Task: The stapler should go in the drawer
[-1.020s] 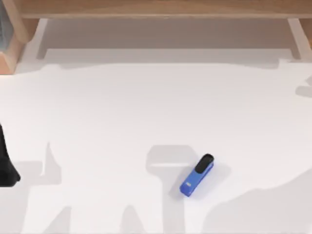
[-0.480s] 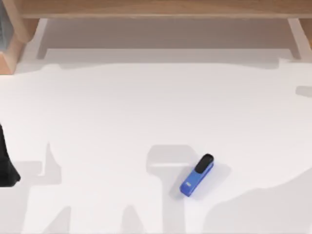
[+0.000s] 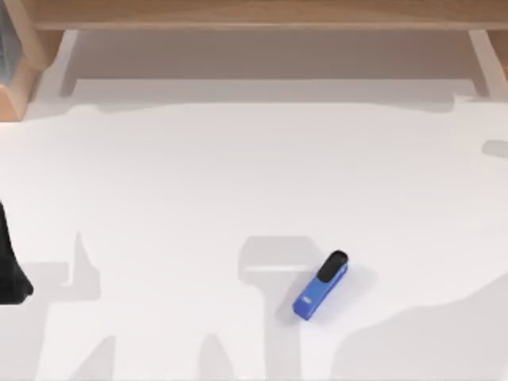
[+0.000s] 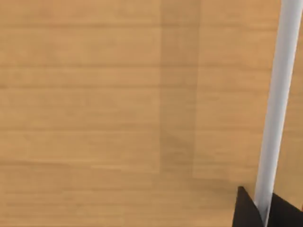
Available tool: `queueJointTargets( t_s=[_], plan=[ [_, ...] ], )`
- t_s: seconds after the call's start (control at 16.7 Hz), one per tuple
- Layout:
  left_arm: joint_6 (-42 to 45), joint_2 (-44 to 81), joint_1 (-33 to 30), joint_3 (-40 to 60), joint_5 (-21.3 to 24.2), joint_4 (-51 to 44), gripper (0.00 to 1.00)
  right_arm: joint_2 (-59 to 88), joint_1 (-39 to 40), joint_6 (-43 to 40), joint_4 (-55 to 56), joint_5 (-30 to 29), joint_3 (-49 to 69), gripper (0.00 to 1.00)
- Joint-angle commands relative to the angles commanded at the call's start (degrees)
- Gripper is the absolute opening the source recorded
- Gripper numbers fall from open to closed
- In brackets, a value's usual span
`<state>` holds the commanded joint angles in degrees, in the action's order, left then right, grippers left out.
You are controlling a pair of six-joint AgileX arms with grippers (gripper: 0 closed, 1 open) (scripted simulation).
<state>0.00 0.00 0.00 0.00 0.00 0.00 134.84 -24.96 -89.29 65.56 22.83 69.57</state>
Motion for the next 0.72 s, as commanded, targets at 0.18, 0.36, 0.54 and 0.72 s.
queueJointTargets(
  t_s=[0.18, 0.36, 0.54, 0.72],
  plan=[
    [0.0, 0.0, 0.0, 0.0, 0.0, 0.0, 1.0, 0.0, 0.0, 0.0, 0.0, 0.0, 0.0, 0.0],
    [0.0, 0.0, 0.0, 0.0, 0.0, 0.0, 1.0, -0.5, -0.6, 0.1, 0.5, 0.0, -0.9, 0.0],
    [0.0, 0.0, 0.0, 0.0, 0.0, 0.0, 1.0, -3.0, -2.0, 0.1, 3.5, 1.0, -5.8, 0.0],
    [0.0, 0.0, 0.0, 0.0, 0.0, 0.0, 1.0, -5.5, -3.2, 0.2, 6.7, 2.8, -12.5, 0.0]
  ],
)
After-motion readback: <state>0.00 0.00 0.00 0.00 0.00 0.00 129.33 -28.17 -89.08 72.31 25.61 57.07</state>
